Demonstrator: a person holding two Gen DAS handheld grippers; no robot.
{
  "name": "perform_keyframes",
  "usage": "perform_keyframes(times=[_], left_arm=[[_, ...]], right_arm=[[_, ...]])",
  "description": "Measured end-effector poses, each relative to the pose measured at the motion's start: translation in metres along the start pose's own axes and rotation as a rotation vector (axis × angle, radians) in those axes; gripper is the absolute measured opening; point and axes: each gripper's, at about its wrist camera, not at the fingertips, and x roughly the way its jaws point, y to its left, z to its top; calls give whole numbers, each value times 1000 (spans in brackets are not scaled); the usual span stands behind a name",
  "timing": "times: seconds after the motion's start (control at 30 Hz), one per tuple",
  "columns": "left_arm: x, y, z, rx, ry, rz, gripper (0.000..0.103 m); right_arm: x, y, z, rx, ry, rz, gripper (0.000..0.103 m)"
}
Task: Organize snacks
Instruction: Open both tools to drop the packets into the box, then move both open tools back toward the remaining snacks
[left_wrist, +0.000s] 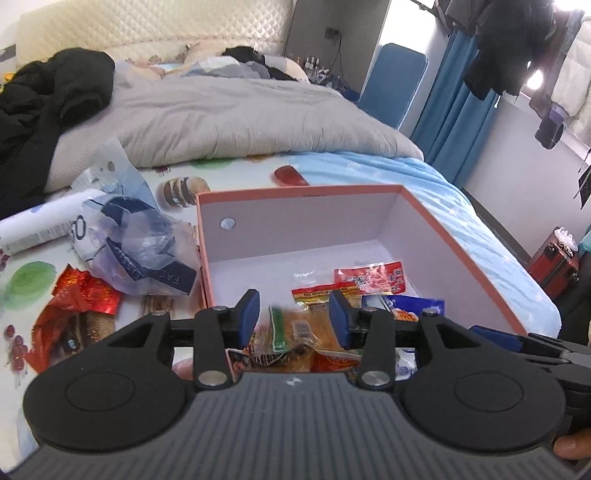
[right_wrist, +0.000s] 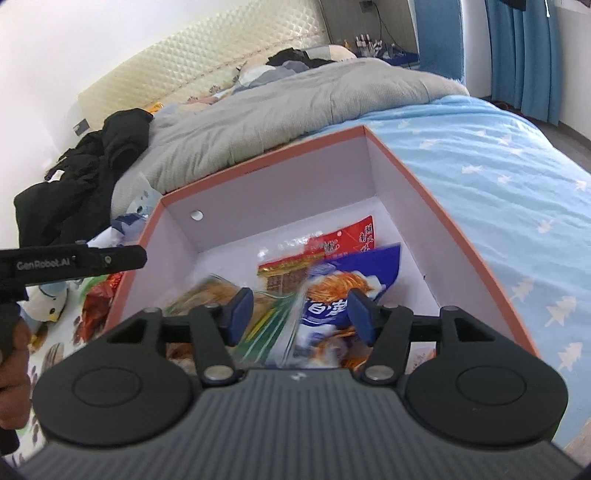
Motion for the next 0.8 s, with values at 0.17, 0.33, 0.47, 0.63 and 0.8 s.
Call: perform_keyframes(times=[0.17, 0.33, 0.47, 0.63, 0.8], left_arm=[[-43, -4, -11, -9, -36, 16, 47], [-91, -6, -25, -25, -75, 34, 47], [-125, -7, -39, -31, -100, 47, 47], [-158, -3, -60, -34, -111, 51, 47], [-188, 0, -82, -28, -123, 61, 47]], right_arm=[[-29, 10, -5, -23, -33, 24, 59], [-58, 23, -13, -35, -55, 56, 59], [-82, 33, -21, -48, -75, 81, 59], [-108, 48, -34, -76, -110, 94, 59], [-129, 57, -52, -74, -121, 136, 59]])
